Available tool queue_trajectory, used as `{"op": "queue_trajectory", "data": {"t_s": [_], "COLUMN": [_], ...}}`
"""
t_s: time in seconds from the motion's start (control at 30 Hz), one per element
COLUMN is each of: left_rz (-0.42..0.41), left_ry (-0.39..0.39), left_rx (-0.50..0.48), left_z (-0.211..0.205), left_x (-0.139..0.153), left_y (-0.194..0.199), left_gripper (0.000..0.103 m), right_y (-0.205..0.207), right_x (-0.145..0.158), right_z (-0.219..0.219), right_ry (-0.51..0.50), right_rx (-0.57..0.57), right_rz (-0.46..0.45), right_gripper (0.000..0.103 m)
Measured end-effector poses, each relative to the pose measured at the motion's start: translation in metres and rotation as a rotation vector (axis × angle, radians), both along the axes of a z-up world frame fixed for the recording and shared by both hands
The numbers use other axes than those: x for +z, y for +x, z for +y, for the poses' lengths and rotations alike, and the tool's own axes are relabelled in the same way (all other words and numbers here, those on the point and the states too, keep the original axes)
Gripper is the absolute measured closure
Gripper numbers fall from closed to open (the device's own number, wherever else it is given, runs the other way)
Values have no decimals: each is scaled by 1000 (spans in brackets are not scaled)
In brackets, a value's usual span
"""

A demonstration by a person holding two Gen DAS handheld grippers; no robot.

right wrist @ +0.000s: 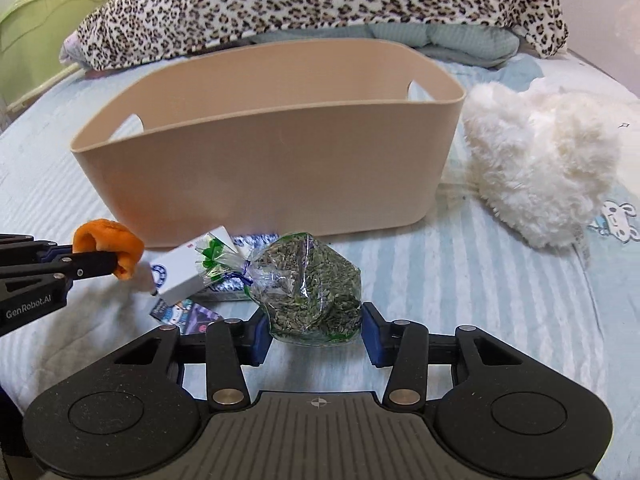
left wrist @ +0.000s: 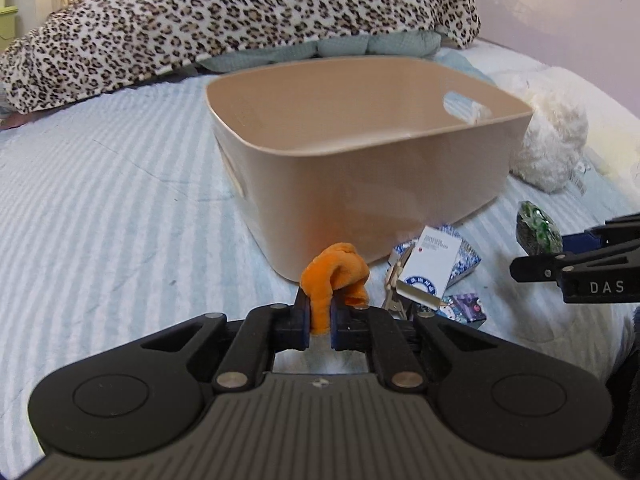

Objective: Organize objects
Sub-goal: 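Carry orange cloth in left tool while right tool carries herb bag into basket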

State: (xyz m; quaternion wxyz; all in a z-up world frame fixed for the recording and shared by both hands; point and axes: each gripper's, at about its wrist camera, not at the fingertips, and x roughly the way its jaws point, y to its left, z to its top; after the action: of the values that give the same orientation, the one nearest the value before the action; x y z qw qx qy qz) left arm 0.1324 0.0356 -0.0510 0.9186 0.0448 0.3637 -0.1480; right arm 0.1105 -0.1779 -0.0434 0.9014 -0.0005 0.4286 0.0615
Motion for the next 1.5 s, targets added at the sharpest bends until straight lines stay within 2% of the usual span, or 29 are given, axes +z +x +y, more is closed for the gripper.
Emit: {"op": "queue_trajectory", "data": {"t_s": [0.2, 0.5, 0.67, 0.87, 1.0, 1.2, 1.3, 1.5], "left_rz": [-48, -166, -235, -229, -209, -177, -151, -82], "left_ry": [-10, -24, -15, -17, -2, 70, 119, 147], "left_rx": [20, 30, 34, 67, 73, 81, 81, 73], "left_z": [9, 13, 5, -7, -15, -31, -39, -46], "left_x": [24, 72, 100, 117, 113, 83, 66, 36], "left_y": [-18, -26, -8, 32, 62, 98, 111, 129], "left_gripper": [93, 93, 93, 93, 93, 93, 93, 93], "right_y": [-11, -5, 13, 43, 63, 95, 111, 133], "right_x": [19, 73, 94, 103, 102, 95, 83, 49], "right_z": [-9, -8, -3, -1, 3, 11, 16, 25], "right_ry": [41, 45, 15, -2, -1, 3, -6, -52], "right_rx": [-17, 7, 17, 17, 19, 18, 18, 27], "right_rz": [-51, -186, -241, -274, -280, -270, -242, -164], "right_gripper": [60, 60, 60, 60, 60, 60, 60, 60]}}
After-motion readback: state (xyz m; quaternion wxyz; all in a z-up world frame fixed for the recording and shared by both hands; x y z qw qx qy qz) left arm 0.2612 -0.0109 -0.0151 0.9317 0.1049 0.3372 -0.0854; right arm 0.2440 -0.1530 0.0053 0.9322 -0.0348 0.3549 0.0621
